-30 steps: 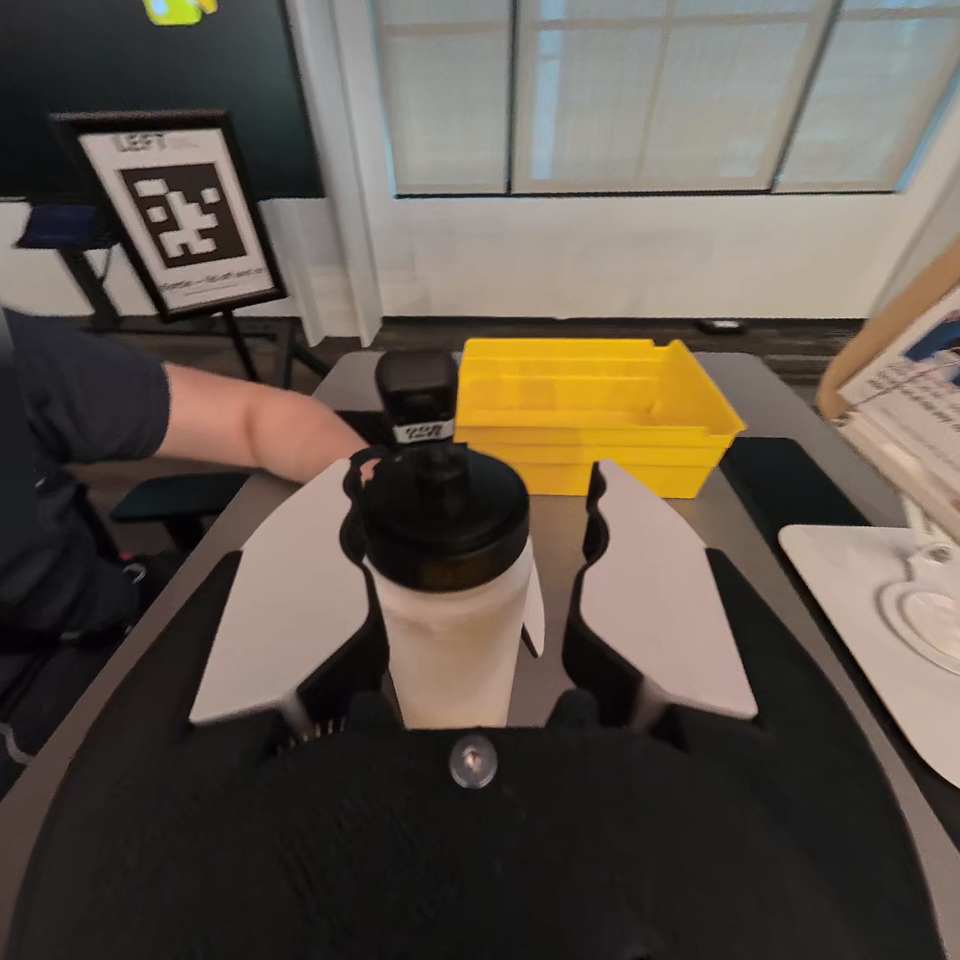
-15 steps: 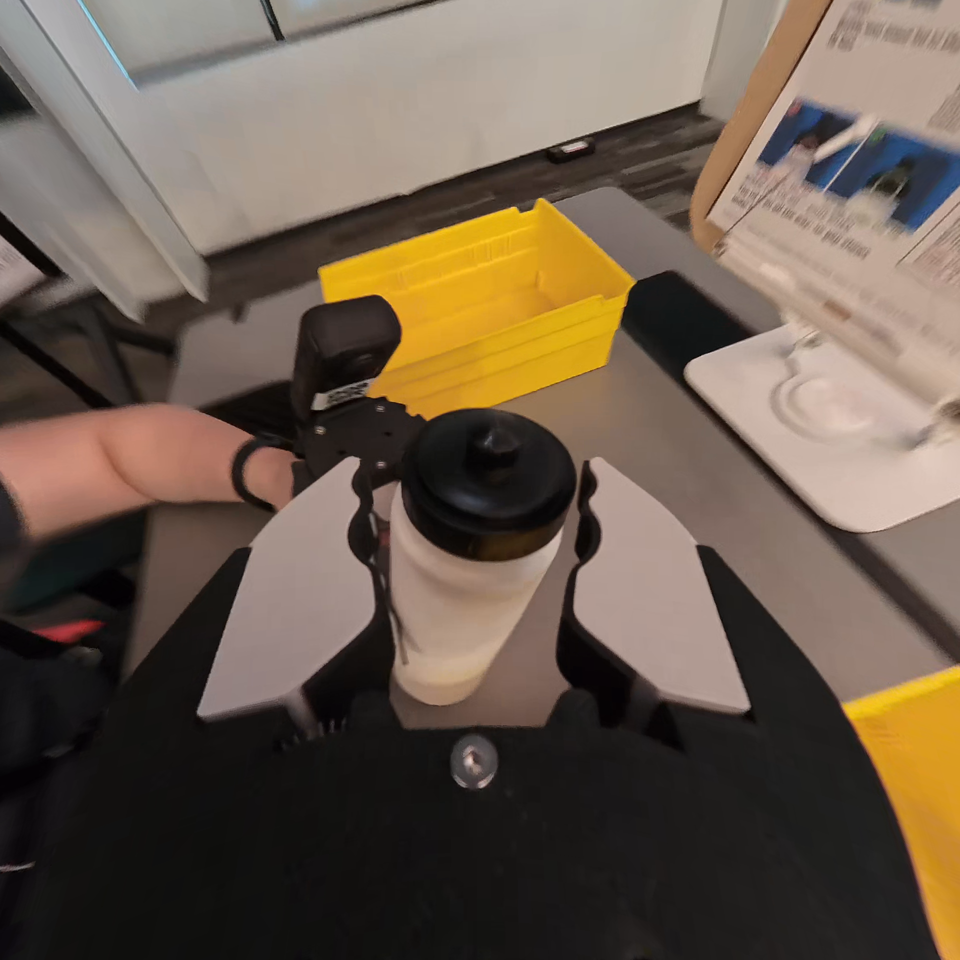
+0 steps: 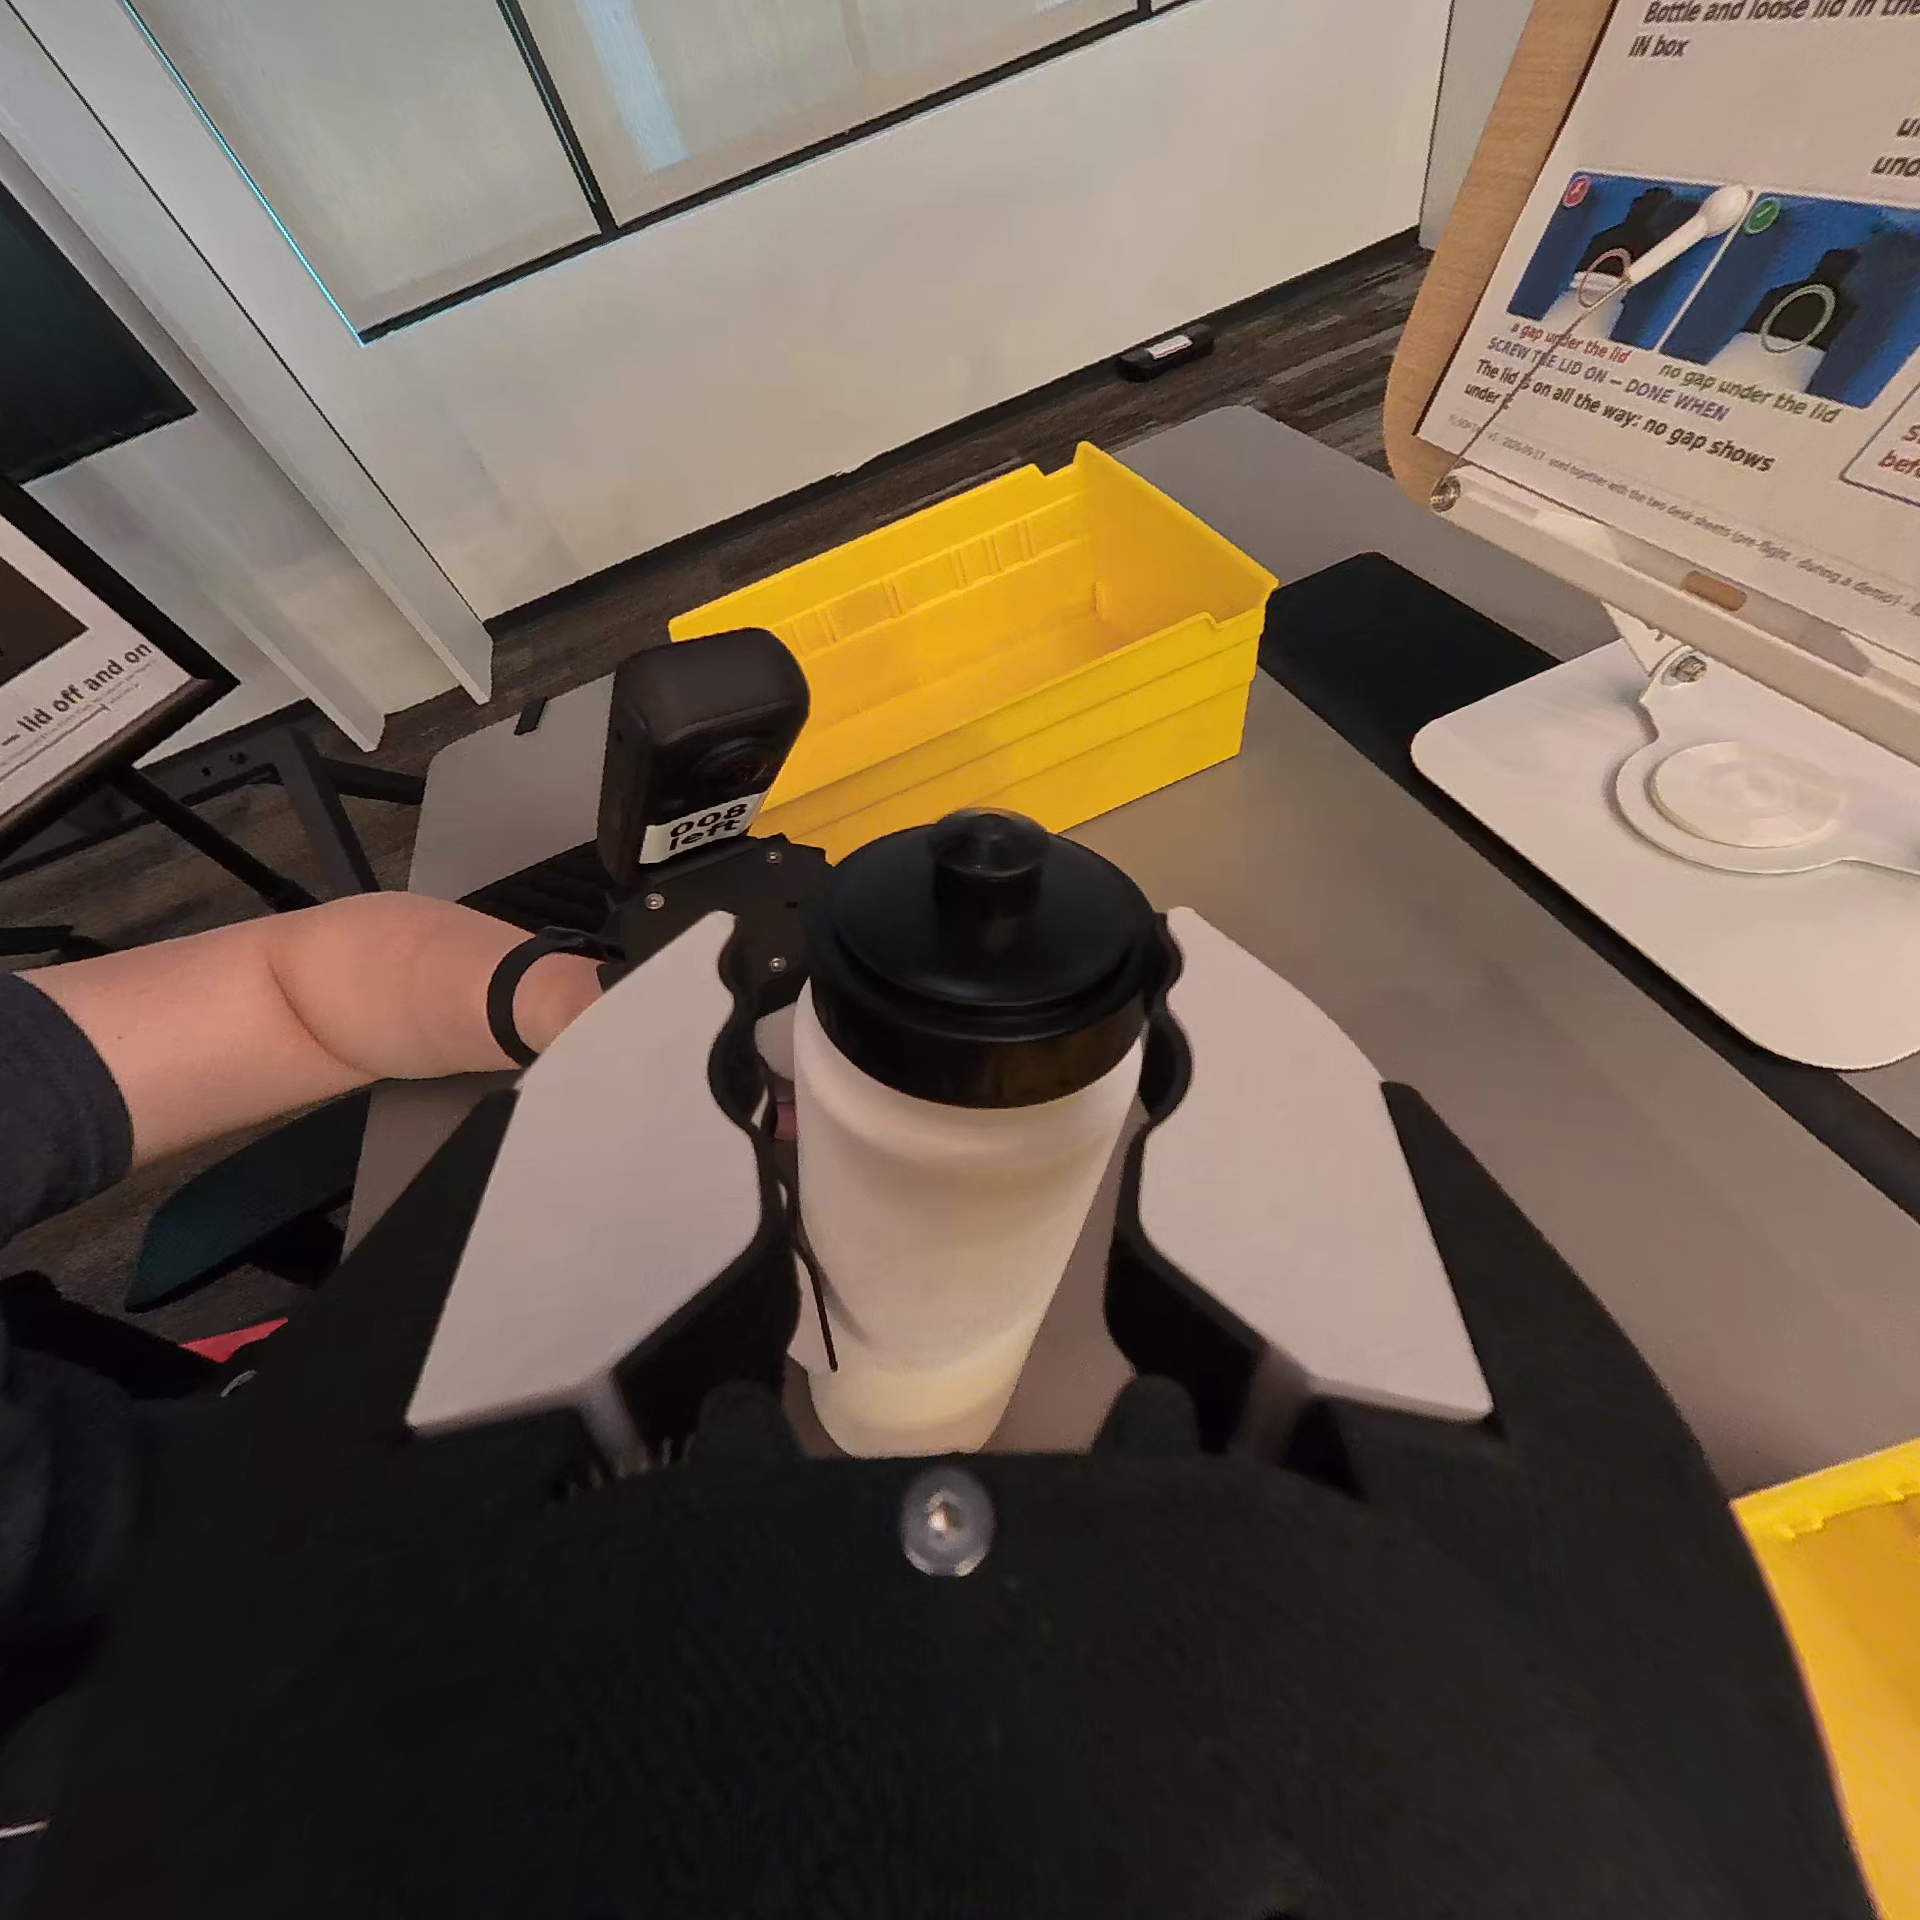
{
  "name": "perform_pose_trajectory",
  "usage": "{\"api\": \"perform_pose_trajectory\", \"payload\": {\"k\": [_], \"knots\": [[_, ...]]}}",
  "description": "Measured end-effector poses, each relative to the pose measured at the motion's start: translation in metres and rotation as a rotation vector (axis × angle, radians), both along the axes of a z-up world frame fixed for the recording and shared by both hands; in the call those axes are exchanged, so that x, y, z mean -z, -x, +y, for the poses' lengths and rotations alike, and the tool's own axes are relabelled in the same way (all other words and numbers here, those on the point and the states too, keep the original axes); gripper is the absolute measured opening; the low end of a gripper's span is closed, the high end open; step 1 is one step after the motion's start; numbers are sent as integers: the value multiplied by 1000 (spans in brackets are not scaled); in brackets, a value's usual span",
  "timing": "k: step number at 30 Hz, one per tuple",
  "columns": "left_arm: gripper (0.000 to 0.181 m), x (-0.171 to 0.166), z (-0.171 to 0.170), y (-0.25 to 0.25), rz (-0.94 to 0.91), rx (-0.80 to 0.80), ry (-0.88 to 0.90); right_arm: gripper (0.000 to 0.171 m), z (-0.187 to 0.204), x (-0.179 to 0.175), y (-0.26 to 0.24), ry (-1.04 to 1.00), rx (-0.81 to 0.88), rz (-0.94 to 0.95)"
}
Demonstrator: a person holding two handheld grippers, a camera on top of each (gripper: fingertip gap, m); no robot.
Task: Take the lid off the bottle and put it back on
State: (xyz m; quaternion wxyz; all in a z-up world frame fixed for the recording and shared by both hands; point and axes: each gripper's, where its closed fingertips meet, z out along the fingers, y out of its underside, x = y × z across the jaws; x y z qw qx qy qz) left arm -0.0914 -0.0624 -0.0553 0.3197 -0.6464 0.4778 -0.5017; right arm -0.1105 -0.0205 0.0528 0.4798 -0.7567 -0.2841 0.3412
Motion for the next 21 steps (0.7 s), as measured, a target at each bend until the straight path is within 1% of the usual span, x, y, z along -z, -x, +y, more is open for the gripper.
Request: {"api": "perform_pose_trajectory", "payload": {"k": [3, 7, 8, 10, 21], "knots": [[86, 0, 0, 0, 3, -2, 1, 73, 2, 1, -1, -8, 16, -17], [86, 0, 0, 0, 6, 2, -7, 75, 7, 10, -3, -20, 43, -88], [86, 0, -1, 0, 6, 4, -9, 75, 7, 10, -2, -20, 38, -81], [86, 0, 0, 0, 7, 5, -11, 69, 6, 6, 2, -30, 23, -45], [86, 0, -2, 0, 13, 13, -24, 69, 3, 7, 0, -14, -5, -45]]}}
